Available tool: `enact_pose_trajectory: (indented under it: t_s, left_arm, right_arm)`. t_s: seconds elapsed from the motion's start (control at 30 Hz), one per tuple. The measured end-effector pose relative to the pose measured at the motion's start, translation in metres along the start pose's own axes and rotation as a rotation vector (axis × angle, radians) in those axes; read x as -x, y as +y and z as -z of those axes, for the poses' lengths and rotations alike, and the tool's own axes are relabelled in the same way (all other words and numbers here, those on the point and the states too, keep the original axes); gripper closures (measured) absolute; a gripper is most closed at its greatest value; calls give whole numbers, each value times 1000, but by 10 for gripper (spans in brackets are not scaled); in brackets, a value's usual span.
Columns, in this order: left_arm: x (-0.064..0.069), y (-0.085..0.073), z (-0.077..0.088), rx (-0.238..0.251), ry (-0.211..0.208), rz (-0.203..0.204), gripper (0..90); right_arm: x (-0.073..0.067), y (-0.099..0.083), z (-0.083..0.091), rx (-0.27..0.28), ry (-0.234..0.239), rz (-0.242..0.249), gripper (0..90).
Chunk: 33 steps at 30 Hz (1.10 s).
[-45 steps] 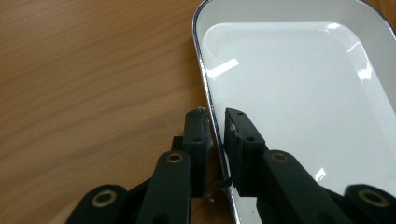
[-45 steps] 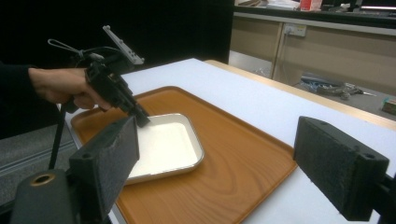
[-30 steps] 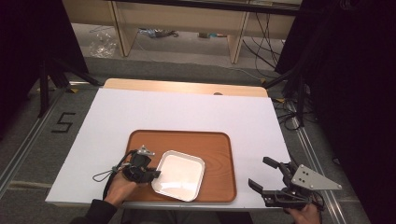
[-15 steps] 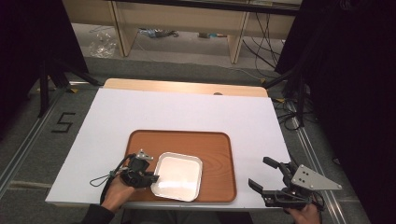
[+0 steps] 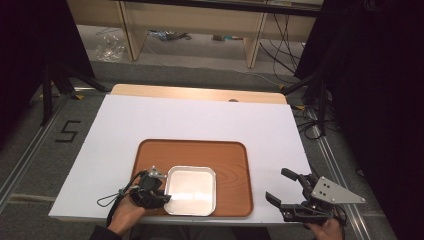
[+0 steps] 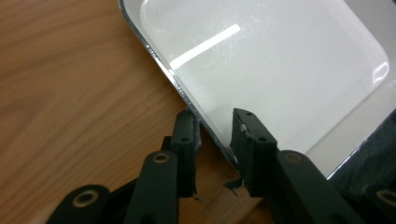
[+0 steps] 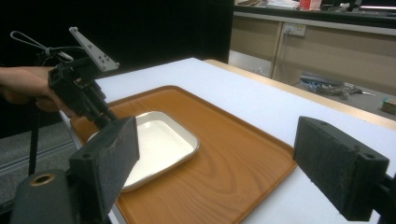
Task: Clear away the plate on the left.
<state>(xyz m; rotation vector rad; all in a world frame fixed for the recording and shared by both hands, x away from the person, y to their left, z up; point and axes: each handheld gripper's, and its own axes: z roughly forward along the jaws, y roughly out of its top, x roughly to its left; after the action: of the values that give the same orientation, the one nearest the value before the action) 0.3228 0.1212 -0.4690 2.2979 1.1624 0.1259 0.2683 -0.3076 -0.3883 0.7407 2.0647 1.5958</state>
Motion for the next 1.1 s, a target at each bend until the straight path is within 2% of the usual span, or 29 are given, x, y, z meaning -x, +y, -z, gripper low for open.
enact_pose_trajectory:
  t_s: [0.13,0.2,0.23,0.27,0.4,0.5,0.57,0.7,0.8,0.83,0.87,1.0,1.03,1.1]
  left_arm:
    - [5,-1,0,-16,-4,-7,690]
    - [7,-1,1,-17,0,-14,687]
    - [8,-1,1,-18,0,-3,687]
    - [7,-1,1,-26,-5,-15,686]
    - [10,-1,1,-33,-3,-19,681]
    - [10,-1,1,-32,-8,-23,673]
    - [11,-1,-1,-8,-7,-16,663]
    - [12,0,0,-32,-15,-15,604]
    - [12,1,1,-40,-5,-9,511]
    - [13,0,0,-22,-3,2,496]
    - [11,1,2,-35,-5,-10,491]
    - [8,0,5,6,-3,21,437]
    - [8,0,6,2,-1,27,428]
    - [9,0,7,34,4,32,415]
  right_arm:
    - [1,-1,-1,13,-10,13,154]
    - [0,0,0,-2,1,-4,154]
    - [0,0,0,0,0,-5,154]
    - [1,0,-1,10,-7,13,154]
    - [1,0,0,4,-2,13,154]
    - [1,-1,-1,12,-9,13,154]
    - [1,0,0,3,-2,13,154]
    - [1,-1,-1,12,-9,13,154]
    - [1,-1,-1,14,-10,12,154]
    - [1,-1,-1,10,-7,14,154]
    - [1,-1,-1,12,-9,13,154]
    - [1,0,-1,9,-7,12,154]
    - [1,0,-1,3,-5,14,154]
    - [1,0,0,3,-2,12,154]
